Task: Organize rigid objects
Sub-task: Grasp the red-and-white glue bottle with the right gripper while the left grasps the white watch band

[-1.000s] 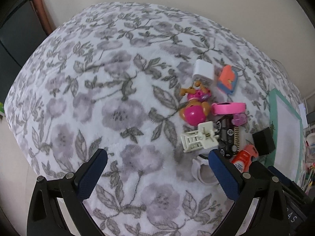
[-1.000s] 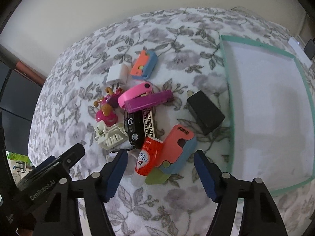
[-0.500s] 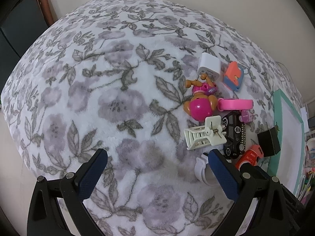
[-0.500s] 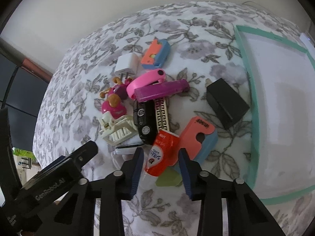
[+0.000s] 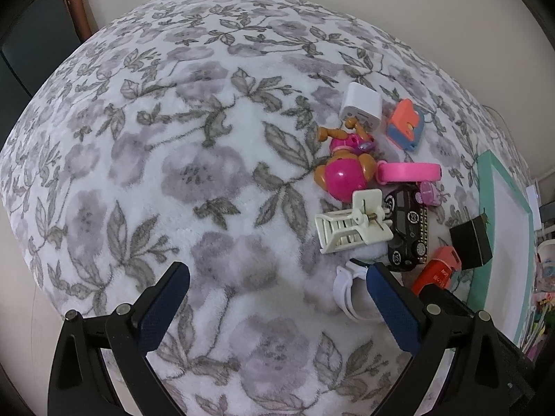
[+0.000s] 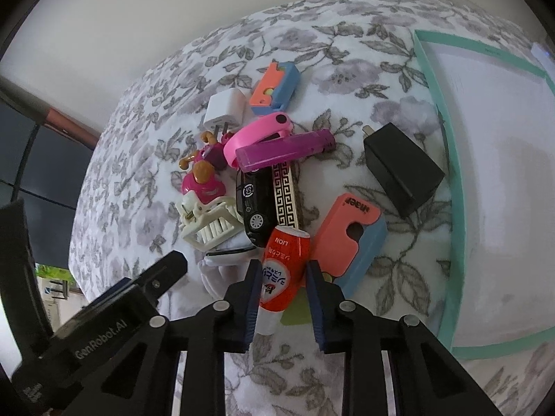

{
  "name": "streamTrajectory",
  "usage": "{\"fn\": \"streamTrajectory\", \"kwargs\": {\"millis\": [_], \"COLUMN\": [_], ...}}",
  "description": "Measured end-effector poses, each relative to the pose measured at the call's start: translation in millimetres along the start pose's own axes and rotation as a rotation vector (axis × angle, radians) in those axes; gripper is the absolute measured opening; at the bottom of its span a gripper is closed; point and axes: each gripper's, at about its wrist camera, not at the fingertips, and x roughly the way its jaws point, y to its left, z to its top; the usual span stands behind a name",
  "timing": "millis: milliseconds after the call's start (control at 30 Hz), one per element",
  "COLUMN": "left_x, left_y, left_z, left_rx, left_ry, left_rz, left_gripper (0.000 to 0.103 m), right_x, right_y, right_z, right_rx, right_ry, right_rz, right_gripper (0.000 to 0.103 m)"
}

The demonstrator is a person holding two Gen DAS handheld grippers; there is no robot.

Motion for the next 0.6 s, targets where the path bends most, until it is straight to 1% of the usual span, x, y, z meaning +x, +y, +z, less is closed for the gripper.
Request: {"fn": "streamTrajectory", "kwargs": {"millis": [133, 200, 267, 400, 467, 500, 567, 600], "left_x": [1.0, 3.6, 6.9, 13.7, 17.0, 20.4, 26.1, 30.1], "left_y": [-5.4, -7.4, -11.0, -20.7, -26.0, -29.3, -32.9, -34.9], "left_z": [-3.9, -5.3, -7.7, -9.8, -10.6, -11.0, -12.6, -13.5], "left_rx": [0.024, 0.034, 0.048, 0.082, 0.099, 0.112, 0.125, 0.133], "left_ry": [0.005, 0.012, 0.020, 0.033, 0.036, 0.046, 0.059, 0.068], "left_rz": [0.002, 0.004, 0.011, 0.021, 0.023, 0.025, 0.026, 0.024], "left_gripper": [0.102, 0.099, 0.088, 0.081, 0.071, 0.068, 0.054, 0.052], "right_x": [-5.5, -6.0, -6.2, -7.2, -7.0, -6.5, -6.3, -6.2], "right_y": [-6.0, -8.4, -10.3, -11.8, -12.5, -12.2, -12.2, -11.6], "right_z": [0.4, 0.2, 0.9, 0.4, 0.0, 0.0, -0.9, -0.7], "right_rx": [0.008, 0.015, 0.022, 0.015, 0.015, 0.014, 0.012, 0.009], "right_ry": [-0.008, -0.004, -0.003, -0.005, -0.004, -0.002, -0.002, -0.002], "right_rz": [-0.007, -0.002, -0.003, -0.017, -0.017, -0.018, -0.019, -0.021], "right_gripper": [0.027, 0.027, 0.027, 0.027, 0.027, 0.027, 0.027, 0.027]}}
